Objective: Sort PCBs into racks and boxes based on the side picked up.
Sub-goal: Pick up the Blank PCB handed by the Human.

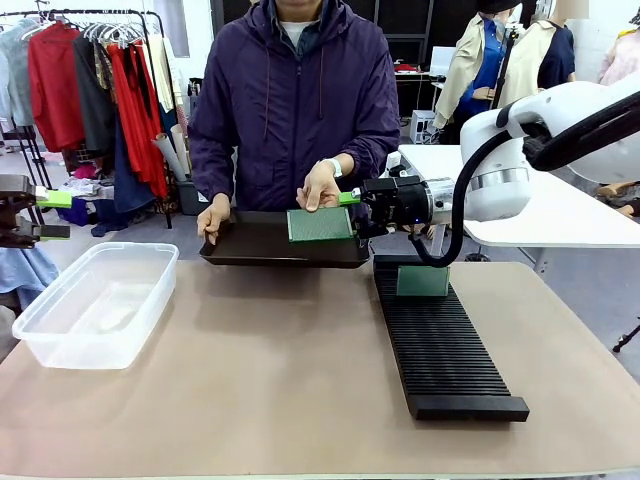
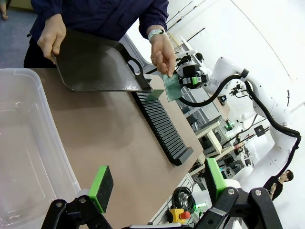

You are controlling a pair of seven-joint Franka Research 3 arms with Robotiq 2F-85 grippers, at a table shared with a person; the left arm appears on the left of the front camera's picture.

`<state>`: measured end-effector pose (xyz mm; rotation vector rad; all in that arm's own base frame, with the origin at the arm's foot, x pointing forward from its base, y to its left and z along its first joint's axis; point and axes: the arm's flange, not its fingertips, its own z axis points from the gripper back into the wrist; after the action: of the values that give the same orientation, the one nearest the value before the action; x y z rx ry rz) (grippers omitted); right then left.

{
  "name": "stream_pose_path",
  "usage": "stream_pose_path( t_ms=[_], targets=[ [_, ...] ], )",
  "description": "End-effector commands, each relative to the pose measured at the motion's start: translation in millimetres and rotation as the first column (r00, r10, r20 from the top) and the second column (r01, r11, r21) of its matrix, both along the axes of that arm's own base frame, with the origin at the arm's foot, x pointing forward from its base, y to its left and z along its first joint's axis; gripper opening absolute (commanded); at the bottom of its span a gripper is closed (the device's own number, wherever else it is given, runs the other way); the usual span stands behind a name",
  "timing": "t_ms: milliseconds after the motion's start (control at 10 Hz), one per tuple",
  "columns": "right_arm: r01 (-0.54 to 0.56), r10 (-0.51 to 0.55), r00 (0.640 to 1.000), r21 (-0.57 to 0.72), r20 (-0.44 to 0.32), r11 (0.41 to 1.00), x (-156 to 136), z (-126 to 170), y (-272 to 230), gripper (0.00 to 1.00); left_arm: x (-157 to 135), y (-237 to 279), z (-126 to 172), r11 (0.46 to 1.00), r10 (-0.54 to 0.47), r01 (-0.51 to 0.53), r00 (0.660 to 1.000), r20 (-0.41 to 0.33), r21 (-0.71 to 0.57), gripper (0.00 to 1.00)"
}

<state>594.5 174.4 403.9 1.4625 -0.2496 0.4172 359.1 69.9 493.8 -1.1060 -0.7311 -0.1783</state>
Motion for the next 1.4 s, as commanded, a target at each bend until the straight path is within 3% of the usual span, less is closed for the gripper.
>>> stream_pose_path(
  t_ms=[0,500,1300],
  targets=[
    [0.025,-0.025,0.999,0.012,0.021,1.0,5,1,7,0.96,-1,0,1,1.0,-0.003,0.003,1.0,0.006,-0.011,1.0],
    [0.053,-0.054,0.999,0.026,0.002,0.998,9,0,10,0.0,-1,0,1,1.0,-0.003,0.003,1.0,0.006,-0.011,1.0],
    [0.066,-0.064,0.997,0.028,-0.042,0.997,16,-8,18,0.0,-1,0,1,1.0,-0.003,0.003,1.0,0.006,-0.011,1.0]
  ],
)
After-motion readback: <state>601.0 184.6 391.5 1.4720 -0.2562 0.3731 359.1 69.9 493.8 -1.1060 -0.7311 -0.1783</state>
